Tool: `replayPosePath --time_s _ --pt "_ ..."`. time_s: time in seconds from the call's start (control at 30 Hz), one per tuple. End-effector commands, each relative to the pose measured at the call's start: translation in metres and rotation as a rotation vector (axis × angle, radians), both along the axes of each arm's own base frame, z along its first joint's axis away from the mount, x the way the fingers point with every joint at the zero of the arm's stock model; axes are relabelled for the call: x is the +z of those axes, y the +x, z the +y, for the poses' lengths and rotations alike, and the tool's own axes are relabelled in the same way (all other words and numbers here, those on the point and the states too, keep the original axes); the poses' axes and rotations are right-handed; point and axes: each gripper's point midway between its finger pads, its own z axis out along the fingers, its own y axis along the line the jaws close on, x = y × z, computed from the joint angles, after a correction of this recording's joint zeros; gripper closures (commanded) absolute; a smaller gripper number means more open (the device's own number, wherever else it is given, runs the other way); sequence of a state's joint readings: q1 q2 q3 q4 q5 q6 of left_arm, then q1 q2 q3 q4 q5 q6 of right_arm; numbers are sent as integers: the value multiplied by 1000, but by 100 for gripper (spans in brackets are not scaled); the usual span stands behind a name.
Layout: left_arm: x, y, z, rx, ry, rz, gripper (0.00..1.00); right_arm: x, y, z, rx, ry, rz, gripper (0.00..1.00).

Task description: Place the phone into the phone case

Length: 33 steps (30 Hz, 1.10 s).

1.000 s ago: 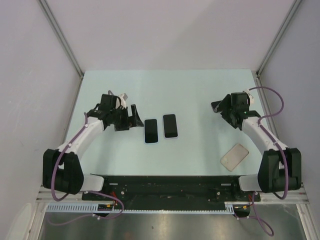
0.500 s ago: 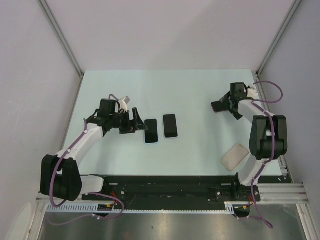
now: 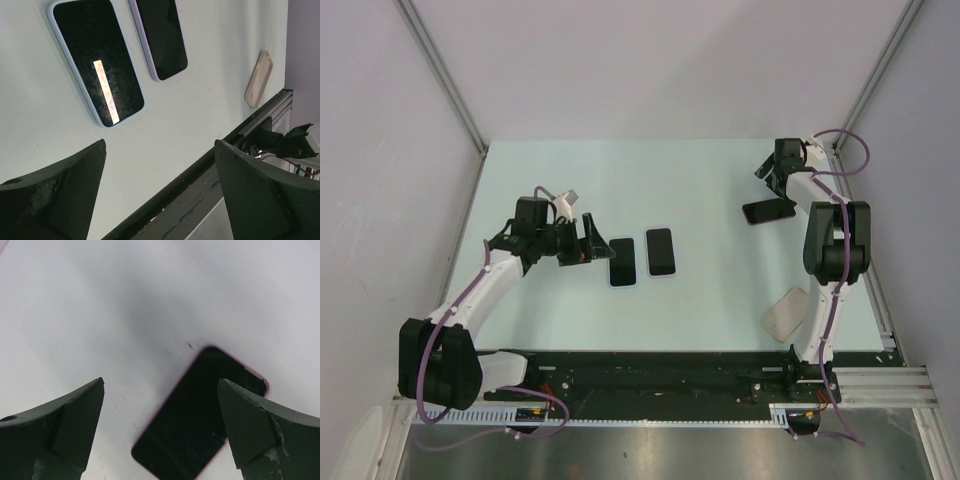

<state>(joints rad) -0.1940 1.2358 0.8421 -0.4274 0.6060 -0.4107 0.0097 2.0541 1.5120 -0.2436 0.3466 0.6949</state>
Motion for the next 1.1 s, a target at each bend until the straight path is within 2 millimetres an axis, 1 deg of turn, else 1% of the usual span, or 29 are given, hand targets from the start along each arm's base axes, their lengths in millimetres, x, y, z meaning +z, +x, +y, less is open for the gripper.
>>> replayPosePath --time_s 0.0,0.03,0.07,0.13,0.17,0.2,0.27,0.3,0.33,0.37,0.4,0.43,0.47,0.5,0.53,0.6,0.63,0.73,0.83,0.9,0.93,1.0,1.07 --pt "6 3 -1 -3 -27 -26 7 0 26 -4 133 -121 73 2" --pt "4 2 -1 -5 -24 -20 7 10 38 -8 178 -180 74 2" --pt "2 2 -1 -5 -23 -14 7 -2 37 -13 179 -213 127 3" --pt "0 2 -1 -7 -22 -6 7 -5 42 -19 199 -251 150 3" --pt "0 2 -1 -8 -22 -12 7 -2 47 -18 223 -268 146 3" --pt "0 2 0 -5 -18 -8 7 -12 48 -18 239 -269 161 4" --pt "-3 3 1 5 -6 -2 7 -17 52 -13 281 -264 167 6" --pt "-4 4 2 10 0 1 7 -22 53 -13 288 -265 179 10" --pt "-7 5 2 9 1 12 7 -25 52 -26 269 -264 190 13" --pt "-9 5 2 6 1 20 8 -25 52 -30 269 -265 194 16" --pt "-11 4 1 3 -4 31 7 -27 50 -31 269 -262 198 22" --pt "-14 3 -1 -5 -12 49 8 -28 49 -36 261 -260 201 25" --pt "-15 3 -2 -8 -15 54 8 -30 48 -37 259 -258 208 27" --pt "-16 3 -2 -11 -15 60 8 -32 46 -40 255 -260 217 35" --pt "-17 3 -2 -11 -15 61 8 -32 45 -40 255 -255 220 38" --pt "-17 3 -2 -10 -11 57 8 -34 43 -38 263 -241 230 42" --pt "-17 4 0 -3 -2 51 8 -36 42 -35 277 -227 234 42" --pt "-16 5 2 2 9 42 8 -44 33 -35 286 -224 281 43" --pt "-18 4 2 5 10 53 7 -52 20 -35 294 -225 338 43" --pt "-19 4 0 -1 1 61 7 -51 14 -33 303 -220 357 44" --pt "-19 4 -1 -4 -8 66 8 -55 7 -31 309 -204 377 44" --pt "-19 3 -4 -15 -26 73 8 -53 1 -25 321 -189 389 46" --pt "-19 2 -5 -18 -33 79 8 -51 -13 -25 304 -177 430 49"
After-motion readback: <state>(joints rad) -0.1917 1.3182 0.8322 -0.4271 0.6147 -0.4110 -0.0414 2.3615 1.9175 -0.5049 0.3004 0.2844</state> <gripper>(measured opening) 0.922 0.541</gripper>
